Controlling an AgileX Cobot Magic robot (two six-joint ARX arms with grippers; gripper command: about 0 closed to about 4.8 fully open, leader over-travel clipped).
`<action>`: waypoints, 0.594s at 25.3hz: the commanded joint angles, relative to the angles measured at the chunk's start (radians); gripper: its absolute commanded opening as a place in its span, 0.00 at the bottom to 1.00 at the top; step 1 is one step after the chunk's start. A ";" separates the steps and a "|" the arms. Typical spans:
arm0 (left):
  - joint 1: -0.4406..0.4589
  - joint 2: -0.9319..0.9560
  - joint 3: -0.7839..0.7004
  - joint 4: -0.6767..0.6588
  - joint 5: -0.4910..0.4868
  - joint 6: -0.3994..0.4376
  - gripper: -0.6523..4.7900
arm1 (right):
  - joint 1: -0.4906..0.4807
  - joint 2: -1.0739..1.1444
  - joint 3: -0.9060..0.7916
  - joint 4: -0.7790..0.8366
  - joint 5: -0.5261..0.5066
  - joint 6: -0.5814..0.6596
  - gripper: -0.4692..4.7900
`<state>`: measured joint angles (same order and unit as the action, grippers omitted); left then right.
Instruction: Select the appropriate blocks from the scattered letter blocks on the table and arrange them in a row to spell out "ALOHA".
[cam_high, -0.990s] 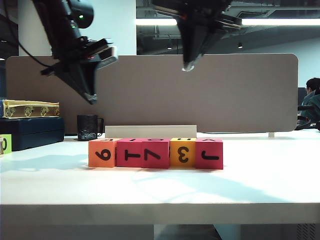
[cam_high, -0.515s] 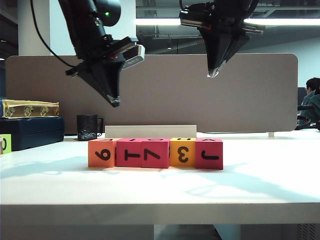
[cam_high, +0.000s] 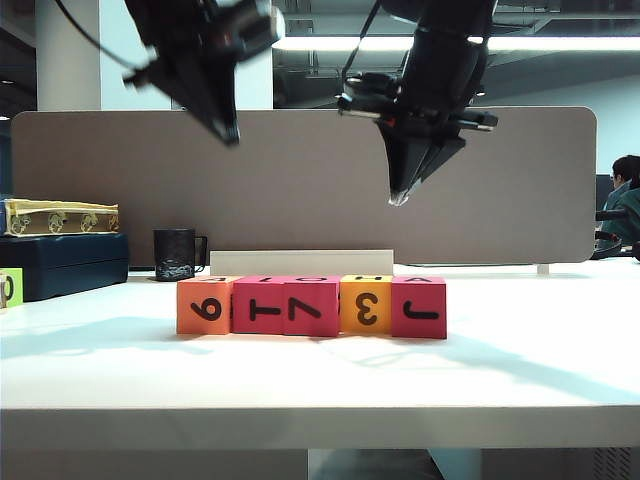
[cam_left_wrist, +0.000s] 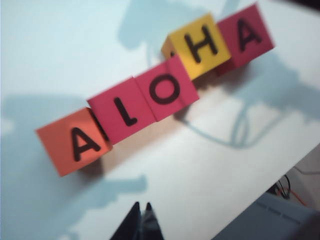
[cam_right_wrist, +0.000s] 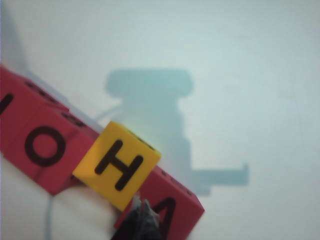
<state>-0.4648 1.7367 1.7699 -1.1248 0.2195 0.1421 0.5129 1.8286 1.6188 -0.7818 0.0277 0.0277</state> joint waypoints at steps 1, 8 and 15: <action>-0.002 -0.084 0.003 0.024 0.001 0.003 0.11 | 0.000 0.017 0.006 0.058 -0.008 -0.002 0.08; -0.006 -0.287 0.003 0.057 0.002 -0.023 0.11 | 0.000 0.072 0.006 0.153 -0.008 -0.002 0.08; -0.007 -0.367 0.002 0.062 0.002 -0.031 0.11 | -0.012 0.143 0.006 0.217 -0.008 0.010 0.08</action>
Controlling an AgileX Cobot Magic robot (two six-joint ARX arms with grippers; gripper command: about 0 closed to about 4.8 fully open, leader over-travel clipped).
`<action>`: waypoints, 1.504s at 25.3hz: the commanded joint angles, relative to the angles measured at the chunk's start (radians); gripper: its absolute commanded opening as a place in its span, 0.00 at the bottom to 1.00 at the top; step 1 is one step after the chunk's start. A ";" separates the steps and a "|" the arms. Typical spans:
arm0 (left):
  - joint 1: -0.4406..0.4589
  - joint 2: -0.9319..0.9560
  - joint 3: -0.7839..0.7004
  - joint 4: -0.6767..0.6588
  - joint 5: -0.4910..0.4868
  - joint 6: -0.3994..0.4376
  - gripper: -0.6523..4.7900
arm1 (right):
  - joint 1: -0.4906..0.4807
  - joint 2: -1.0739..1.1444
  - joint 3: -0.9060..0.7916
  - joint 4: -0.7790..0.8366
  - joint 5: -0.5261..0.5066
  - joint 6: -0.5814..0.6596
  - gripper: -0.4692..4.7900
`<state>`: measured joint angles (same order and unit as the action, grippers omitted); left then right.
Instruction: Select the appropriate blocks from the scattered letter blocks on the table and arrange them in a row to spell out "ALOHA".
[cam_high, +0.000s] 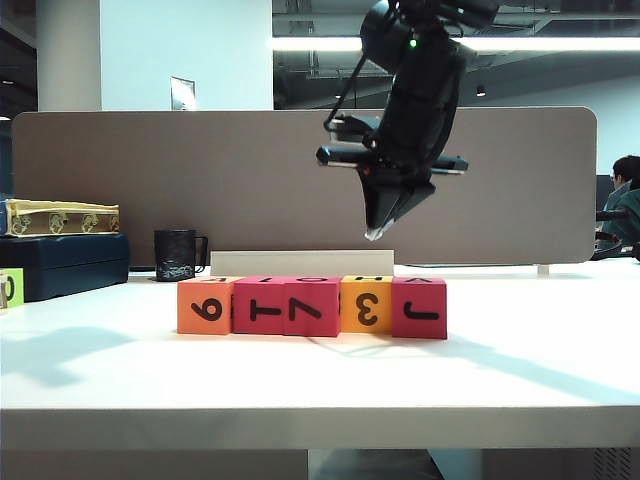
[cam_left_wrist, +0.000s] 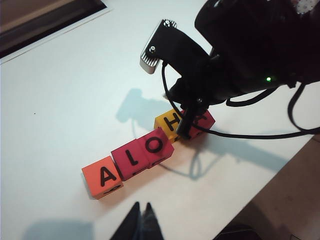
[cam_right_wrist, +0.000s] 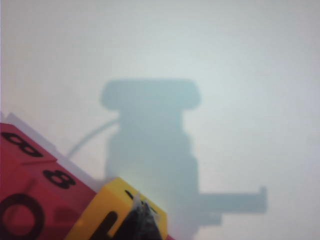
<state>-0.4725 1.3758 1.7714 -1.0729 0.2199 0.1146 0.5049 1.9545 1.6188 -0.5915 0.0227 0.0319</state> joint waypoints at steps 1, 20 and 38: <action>0.001 -0.005 0.001 0.007 0.001 -0.003 0.11 | -0.006 0.026 0.006 0.029 -0.003 0.015 0.08; 0.001 -0.005 0.001 0.035 0.001 0.002 0.11 | -0.004 0.078 0.006 -0.069 -0.108 0.047 0.08; 0.001 -0.003 0.001 0.035 0.001 0.001 0.11 | 0.007 0.047 0.007 -0.105 -0.095 0.046 0.08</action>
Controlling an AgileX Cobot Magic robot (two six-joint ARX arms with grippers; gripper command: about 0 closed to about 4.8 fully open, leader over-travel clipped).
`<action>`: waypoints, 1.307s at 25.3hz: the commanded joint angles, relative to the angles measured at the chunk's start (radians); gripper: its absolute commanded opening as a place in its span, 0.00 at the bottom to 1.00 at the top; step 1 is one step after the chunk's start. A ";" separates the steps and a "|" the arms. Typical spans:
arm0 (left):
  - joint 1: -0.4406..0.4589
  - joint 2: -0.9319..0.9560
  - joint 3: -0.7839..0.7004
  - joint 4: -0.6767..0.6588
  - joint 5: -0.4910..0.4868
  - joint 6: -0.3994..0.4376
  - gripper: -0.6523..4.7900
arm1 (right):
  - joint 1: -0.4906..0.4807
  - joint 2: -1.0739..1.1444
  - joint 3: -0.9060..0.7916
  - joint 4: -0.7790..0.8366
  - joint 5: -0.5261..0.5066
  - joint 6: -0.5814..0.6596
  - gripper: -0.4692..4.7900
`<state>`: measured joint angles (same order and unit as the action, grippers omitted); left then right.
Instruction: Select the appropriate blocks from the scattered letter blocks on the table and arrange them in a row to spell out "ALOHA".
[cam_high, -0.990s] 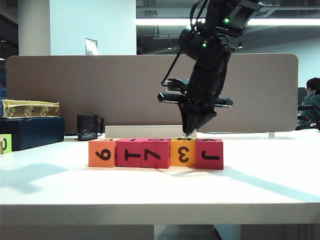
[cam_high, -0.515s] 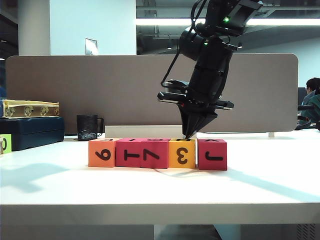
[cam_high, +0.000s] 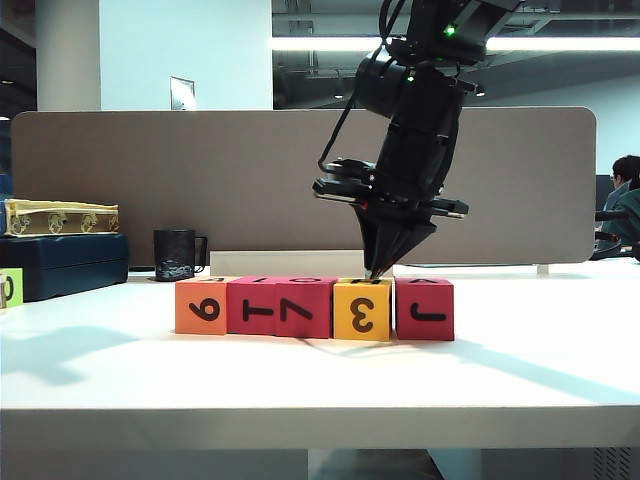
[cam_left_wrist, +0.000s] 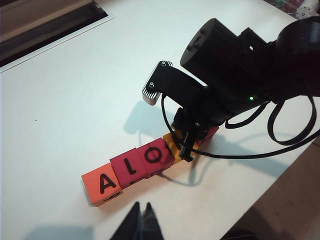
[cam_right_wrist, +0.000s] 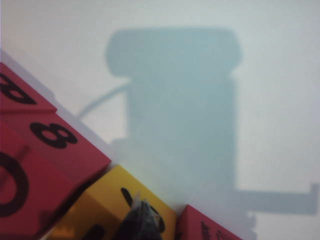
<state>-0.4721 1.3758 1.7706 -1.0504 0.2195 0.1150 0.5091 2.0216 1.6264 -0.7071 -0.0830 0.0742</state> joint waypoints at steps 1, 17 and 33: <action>0.001 -0.003 0.002 0.013 0.001 0.001 0.11 | 0.003 -0.022 -0.001 0.018 0.018 0.003 0.08; 0.001 -0.001 0.002 0.017 0.002 0.008 0.11 | -0.024 -0.153 -0.001 -0.295 0.264 -0.030 0.08; 0.001 -0.002 0.002 0.016 0.002 0.008 0.11 | -0.043 -0.137 -0.142 -0.152 0.233 -0.026 0.08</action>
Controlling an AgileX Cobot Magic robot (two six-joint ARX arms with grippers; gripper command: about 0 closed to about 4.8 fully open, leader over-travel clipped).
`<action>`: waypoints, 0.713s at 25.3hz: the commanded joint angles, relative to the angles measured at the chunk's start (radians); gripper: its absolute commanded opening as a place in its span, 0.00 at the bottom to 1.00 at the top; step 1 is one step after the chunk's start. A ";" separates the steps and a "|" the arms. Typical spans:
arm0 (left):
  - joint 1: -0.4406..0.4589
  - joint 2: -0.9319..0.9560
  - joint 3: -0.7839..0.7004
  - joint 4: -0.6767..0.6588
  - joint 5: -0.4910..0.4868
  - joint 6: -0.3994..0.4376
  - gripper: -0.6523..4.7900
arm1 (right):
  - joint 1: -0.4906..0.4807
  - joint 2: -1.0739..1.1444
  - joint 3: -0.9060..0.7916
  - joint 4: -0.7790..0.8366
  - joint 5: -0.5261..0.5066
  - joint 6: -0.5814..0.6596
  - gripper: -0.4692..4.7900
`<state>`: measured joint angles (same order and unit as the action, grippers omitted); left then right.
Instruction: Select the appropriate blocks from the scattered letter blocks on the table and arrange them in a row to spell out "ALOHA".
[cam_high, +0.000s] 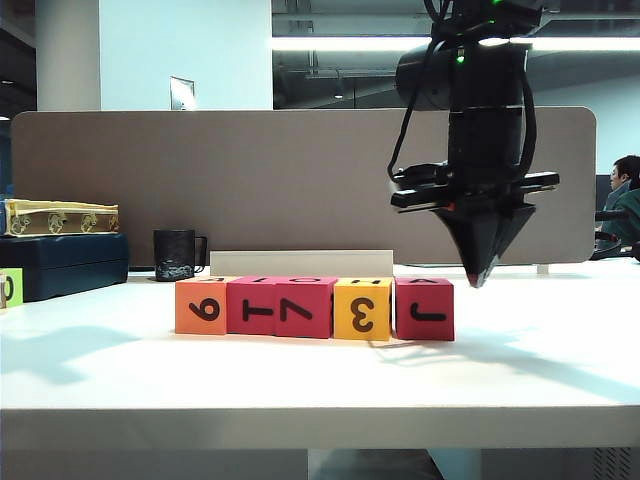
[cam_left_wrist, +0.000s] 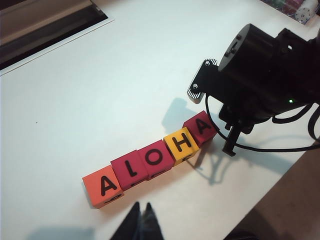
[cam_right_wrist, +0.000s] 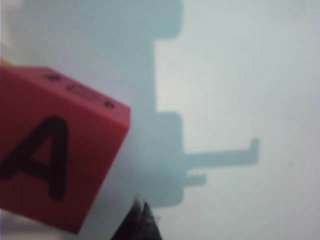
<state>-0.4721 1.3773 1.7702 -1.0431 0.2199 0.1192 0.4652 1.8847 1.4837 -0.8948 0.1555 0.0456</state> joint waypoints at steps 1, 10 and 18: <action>0.001 -0.003 0.002 0.006 0.002 0.004 0.11 | 0.001 0.006 0.000 0.040 -0.013 0.003 0.08; 0.001 -0.003 0.002 0.002 0.002 0.004 0.11 | 0.002 0.037 0.000 0.064 -0.108 0.006 0.08; 0.001 -0.003 0.002 0.006 0.001 0.004 0.11 | 0.002 0.037 0.000 0.083 -0.141 0.006 0.08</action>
<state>-0.4721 1.3773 1.7702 -1.0473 0.2199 0.1192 0.4652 1.9259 1.4799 -0.8314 0.0345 0.0479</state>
